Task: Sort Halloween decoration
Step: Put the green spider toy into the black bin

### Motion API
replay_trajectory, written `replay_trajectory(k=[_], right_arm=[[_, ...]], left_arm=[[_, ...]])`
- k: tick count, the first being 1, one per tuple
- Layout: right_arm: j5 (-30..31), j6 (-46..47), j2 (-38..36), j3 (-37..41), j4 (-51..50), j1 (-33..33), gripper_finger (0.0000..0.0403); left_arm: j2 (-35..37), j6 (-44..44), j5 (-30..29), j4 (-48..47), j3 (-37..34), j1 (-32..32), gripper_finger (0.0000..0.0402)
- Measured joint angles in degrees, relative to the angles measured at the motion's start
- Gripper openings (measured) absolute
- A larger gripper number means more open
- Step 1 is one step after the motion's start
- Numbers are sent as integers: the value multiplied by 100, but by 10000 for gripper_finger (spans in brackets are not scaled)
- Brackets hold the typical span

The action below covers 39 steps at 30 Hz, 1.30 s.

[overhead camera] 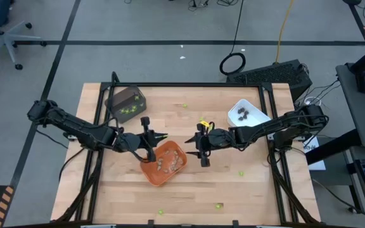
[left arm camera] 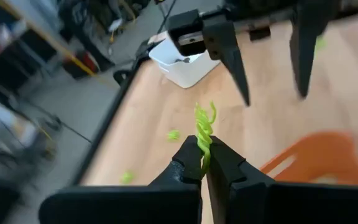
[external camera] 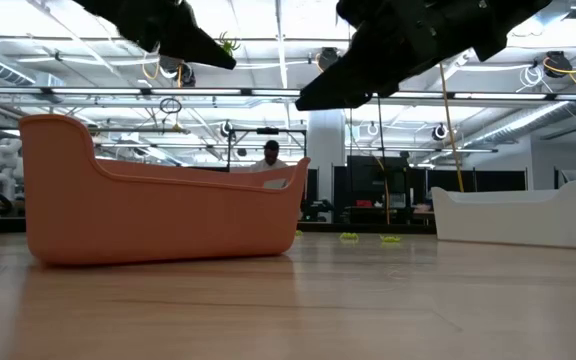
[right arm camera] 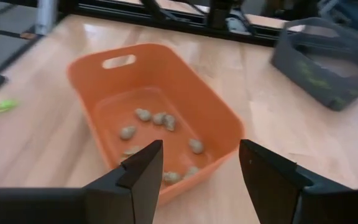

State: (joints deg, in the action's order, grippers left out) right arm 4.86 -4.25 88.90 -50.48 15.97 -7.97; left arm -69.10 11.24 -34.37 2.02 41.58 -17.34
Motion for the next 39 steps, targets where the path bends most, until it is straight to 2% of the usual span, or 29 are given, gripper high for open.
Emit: replay_trajectory(k=[5,11,13,18,23,28,33,39], right_arm=[[546,-88,0,0,2,0,196],[580,-94,0,0,2,0,196],[565,-59,0,0,2,-2,196],[564,57,0,0,4,-2,196],[564,242,0,0,4,-63,196],[559,269,0,2,4,-142,196],[576,333,1,2,4,-153,196],[584,382,4,2,4,-153,196]], left_arm=[[0,-1676,2,-44,0,0,0],[0,-3543,13,-383,0,12,0],[0,-3862,26,-460,0,22,0],[29,-3987,139,-852,0,109,0],[332,-4311,175,-2155,0,702,0],[777,-4069,476,-3283,0,1724,0],[1067,-3733,590,-4020,0,3018,0],[960,-3297,706,-4249,0,4283,0]])
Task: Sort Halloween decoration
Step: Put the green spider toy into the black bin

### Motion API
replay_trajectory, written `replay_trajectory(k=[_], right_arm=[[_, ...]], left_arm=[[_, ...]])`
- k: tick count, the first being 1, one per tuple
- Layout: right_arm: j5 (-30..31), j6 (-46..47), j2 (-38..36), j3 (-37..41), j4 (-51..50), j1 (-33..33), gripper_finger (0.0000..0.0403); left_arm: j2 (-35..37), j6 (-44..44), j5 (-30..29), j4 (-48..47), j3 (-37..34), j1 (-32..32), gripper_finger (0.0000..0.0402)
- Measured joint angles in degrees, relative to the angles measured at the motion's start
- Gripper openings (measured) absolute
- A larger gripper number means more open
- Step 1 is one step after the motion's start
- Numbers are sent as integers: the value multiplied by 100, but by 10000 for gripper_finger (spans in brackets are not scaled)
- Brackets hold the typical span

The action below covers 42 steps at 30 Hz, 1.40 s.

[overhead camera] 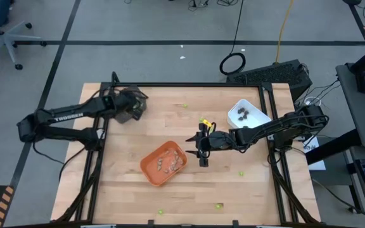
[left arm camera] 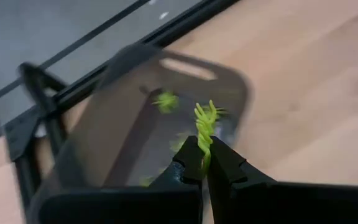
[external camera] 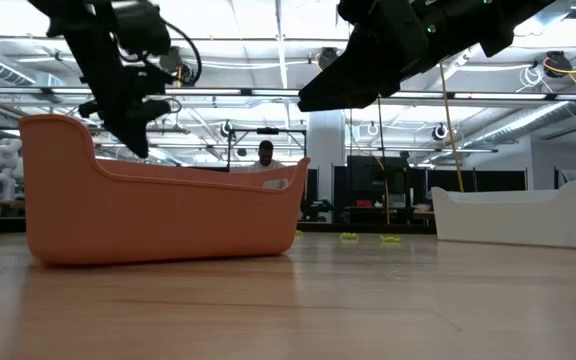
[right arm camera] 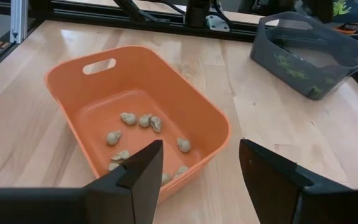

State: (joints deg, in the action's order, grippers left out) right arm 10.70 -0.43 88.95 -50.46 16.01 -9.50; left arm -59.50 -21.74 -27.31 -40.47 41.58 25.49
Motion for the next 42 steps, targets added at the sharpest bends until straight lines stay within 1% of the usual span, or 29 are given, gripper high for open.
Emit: replay_trajectory(k=[2,5,7,11,15,17,20,22,25,29,33,37,42], right_arm=[[0,16,0,0,-2,0,196],[-19,26,0,0,-3,0,196],[-20,26,0,0,-33,0,196],[-20,39,2,0,-93,0,196],[-19,237,1,0,-146,-12,196],[7,245,-33,0,-151,-81,196],[-1,187,-109,0,-253,-289,196],[-1,256,-205,-3,-520,-463,196],[9,648,-448,-96,-1358,-753,196],[-13,1562,-700,-412,-2604,-1166,196],[-28,2404,-737,-595,-3526,-1617,196],[-70,3132,-732,-611,-3797,-1996,196],[-189,3974,-724,-613,-3633,-2441,196]], left_arm=[[-72,108,9,-17,0,265,0],[-168,205,10,-15,0,488,8],[-215,267,11,-13,0,566,24],[-312,272,-63,-9,0,662,68],[-354,271,-133,-7,0,676,107],[-351,264,-151,2,0,670,120],[-352,260,-151,0,0,593,127],[-352,260,-147,0,0,455,128],[-331,263,-139,3,0,167,129],[-260,258,-151,182,0,-301,129],[-217,256,-162,549,0,-812,129],[-217,196,-160,824,0,-1332,129],[-217,-28,-164,1056,0,-1975,129]])
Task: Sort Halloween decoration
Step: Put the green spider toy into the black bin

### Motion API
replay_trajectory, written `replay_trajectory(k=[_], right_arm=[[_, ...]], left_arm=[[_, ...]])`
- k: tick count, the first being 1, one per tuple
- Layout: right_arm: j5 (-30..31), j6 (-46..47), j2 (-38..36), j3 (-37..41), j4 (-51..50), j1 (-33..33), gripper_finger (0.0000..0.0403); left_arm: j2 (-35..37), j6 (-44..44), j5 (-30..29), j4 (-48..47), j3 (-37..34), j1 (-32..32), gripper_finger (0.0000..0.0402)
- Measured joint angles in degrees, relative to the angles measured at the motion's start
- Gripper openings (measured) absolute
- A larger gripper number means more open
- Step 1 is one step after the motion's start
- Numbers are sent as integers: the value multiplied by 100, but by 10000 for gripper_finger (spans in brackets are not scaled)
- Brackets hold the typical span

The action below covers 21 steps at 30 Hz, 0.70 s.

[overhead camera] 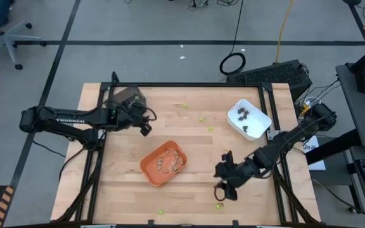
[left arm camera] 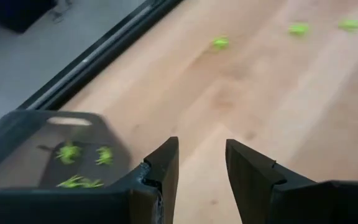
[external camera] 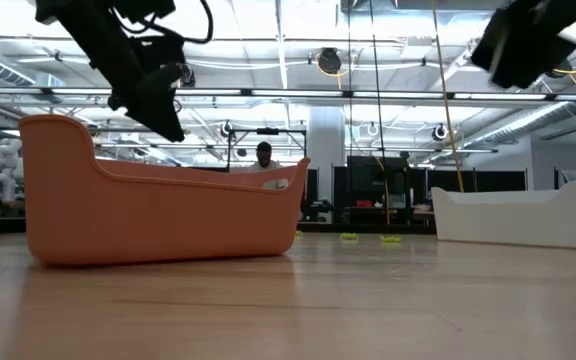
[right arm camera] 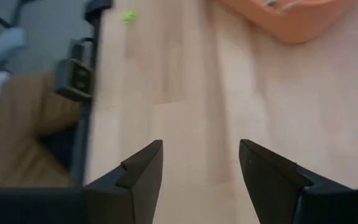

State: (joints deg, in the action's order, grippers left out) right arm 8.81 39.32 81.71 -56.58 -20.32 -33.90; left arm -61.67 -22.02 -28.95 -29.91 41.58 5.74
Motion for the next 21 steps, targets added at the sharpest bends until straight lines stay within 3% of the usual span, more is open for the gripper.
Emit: replay_trajectory(k=[11,21], right_arm=[[-147,1116,1038,-4,828,-754,196],[133,1061,1933,-196,1289,-1220,196]], left_arm=[[-2,-7,1,615,0,-1175,129],[-2,-8,11,903,0,-1768,129]])
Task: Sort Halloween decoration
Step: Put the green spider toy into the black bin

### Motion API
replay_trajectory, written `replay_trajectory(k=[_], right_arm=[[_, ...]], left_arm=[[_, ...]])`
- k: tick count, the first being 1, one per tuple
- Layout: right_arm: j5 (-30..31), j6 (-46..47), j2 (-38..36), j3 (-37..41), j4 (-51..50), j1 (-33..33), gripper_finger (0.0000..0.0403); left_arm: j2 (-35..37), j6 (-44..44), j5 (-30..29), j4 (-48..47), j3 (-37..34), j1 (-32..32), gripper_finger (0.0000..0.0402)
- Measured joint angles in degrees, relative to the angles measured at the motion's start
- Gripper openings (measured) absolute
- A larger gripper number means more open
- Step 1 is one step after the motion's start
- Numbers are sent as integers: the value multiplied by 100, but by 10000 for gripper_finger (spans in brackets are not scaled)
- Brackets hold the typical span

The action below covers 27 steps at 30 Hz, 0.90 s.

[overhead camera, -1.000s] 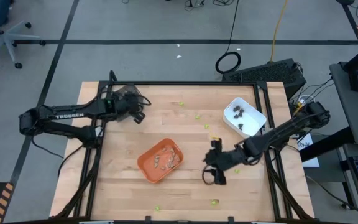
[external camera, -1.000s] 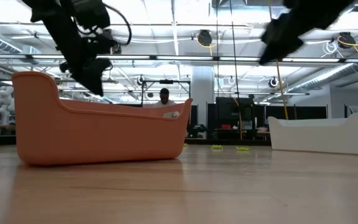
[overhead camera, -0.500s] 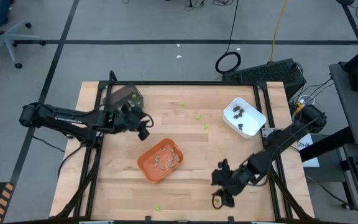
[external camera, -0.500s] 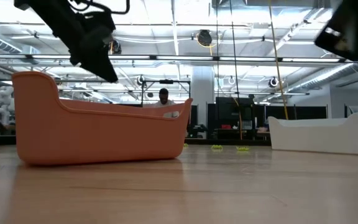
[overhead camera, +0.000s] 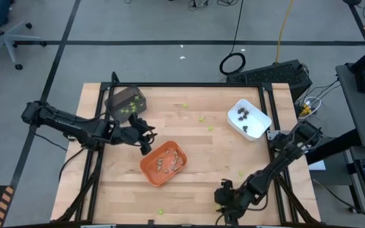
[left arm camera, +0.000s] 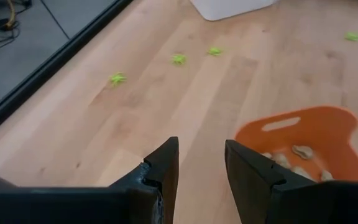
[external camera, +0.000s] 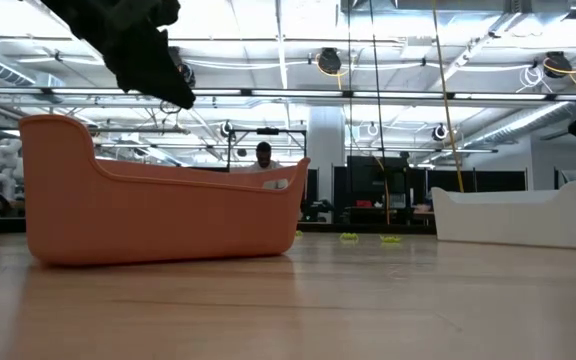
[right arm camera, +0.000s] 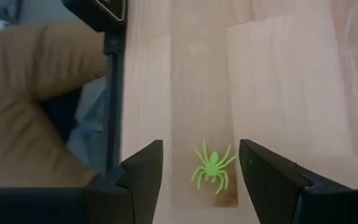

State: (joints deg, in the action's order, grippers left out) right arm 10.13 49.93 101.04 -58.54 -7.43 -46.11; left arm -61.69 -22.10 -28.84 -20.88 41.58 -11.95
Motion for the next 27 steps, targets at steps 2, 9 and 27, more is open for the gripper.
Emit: replay_trajectory(k=[2,9,27], right_arm=[[144,-108,142,-131,-106,-46,196],[196,35,707,-491,-499,-107,196],[285,186,1004,-959,-1450,-114,9]], left_arm=[[0,1,0,9,0,-69,129],[0,-6,15,98,0,-293,129],[0,1,15,98,0,-430,129]])
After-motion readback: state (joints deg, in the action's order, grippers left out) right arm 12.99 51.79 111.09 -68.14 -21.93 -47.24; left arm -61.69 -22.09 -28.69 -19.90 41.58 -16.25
